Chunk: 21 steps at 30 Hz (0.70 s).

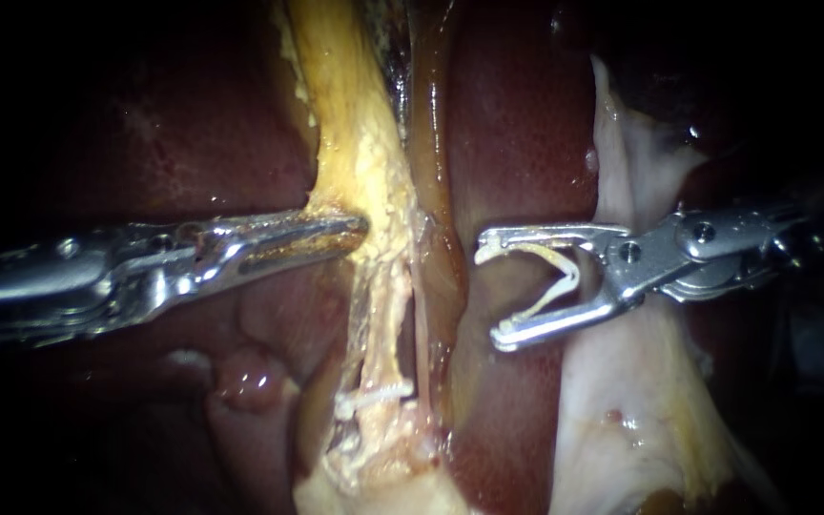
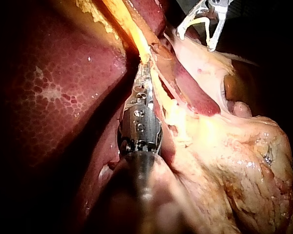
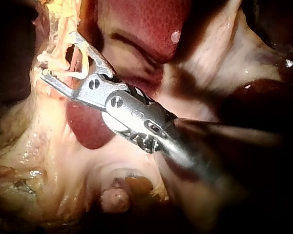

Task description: Clipping second clip left tube

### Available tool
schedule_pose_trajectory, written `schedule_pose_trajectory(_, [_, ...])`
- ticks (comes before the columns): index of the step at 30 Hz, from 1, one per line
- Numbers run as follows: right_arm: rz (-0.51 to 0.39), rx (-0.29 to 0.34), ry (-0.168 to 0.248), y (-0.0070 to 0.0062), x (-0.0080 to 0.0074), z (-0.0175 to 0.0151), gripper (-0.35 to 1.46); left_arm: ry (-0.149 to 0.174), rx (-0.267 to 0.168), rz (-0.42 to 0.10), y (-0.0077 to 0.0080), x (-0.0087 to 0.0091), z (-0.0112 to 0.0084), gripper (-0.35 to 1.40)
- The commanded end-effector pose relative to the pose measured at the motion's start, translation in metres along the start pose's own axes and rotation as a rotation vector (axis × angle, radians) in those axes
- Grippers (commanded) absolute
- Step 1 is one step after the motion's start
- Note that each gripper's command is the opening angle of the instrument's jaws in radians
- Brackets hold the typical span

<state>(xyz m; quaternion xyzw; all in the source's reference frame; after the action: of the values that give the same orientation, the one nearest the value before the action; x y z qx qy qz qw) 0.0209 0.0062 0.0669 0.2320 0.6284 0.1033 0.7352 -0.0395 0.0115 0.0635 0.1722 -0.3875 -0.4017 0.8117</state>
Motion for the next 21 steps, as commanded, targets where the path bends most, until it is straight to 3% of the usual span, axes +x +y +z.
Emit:
schedule_pose_trajectory(1, [0.000,0.000,0.000,-0.0001,0.0000,0.0001,0.60,0.000,0.000,0.000,0.0000,0.0000,-0.0001,-0.35])
schedule_pose_trajectory(6, [-0.012,0.013,0.000,-0.0007,-0.0007,0.0008,0.60,0.002,0.005,-0.001,0.0000,-0.0002,-0.0009,-0.35])
schedule_pose_trajectory(9, [0.029,0.038,0.003,-0.0014,-0.0022,0.0023,0.59,0.004,0.009,-0.003,0.0000,-0.0008,-0.0020,-0.35])
schedule_pose_trajectory(12, [0.082,0.072,-0.027,-0.0022,-0.0042,0.0048,0.58,0.007,-0.005,-0.008,0.0001,-0.0017,-0.0038,-0.35])
schedule_pose_trajectory(15, [0.131,0.093,-0.048,-0.0027,-0.0062,0.0071,0.58,-0.012,-0.010,-0.014,-0.0001,-0.0027,-0.0056,-0.35])
schedule_pose_trajectory(21, [0.180,0.102,-0.089,-0.0021,-0.0090,0.0097,0.58,-0.039,-0.017,-0.013,-0.0011,-0.0042,-0.0085,-0.35])
